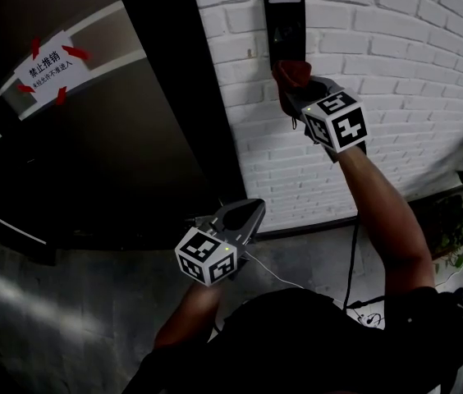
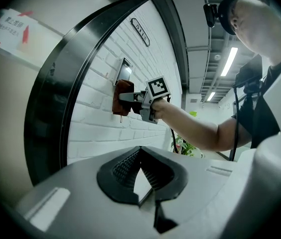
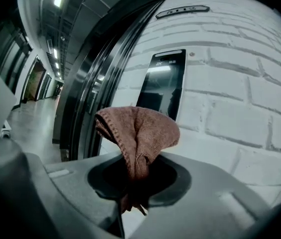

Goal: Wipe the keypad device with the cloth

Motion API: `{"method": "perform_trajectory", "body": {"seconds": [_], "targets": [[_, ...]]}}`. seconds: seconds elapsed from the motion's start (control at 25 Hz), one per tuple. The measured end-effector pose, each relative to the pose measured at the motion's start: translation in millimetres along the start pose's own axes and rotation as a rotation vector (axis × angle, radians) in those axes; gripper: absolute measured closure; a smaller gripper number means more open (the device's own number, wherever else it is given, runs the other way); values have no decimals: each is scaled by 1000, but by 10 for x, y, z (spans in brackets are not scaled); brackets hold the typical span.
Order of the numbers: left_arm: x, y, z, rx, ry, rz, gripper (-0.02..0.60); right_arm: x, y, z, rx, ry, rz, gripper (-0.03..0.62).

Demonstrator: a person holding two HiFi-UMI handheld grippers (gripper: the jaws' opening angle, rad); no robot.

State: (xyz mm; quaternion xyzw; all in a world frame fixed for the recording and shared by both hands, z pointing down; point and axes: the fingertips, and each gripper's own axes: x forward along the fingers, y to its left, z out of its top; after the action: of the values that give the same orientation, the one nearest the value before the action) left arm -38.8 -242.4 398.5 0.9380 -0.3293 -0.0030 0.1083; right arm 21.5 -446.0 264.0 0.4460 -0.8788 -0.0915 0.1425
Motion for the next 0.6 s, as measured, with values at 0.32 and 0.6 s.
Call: {"method": "perform_trajectory", "body": {"seconds": [0.32, 0.6], "targets": [[-10, 24, -23, -1, 4, -3, 565, 30, 51, -199, 2, 49, 14, 525], [-17, -3, -45, 4, 14, -17, 565, -40, 172, -288, 22, 74, 53, 526]]}}
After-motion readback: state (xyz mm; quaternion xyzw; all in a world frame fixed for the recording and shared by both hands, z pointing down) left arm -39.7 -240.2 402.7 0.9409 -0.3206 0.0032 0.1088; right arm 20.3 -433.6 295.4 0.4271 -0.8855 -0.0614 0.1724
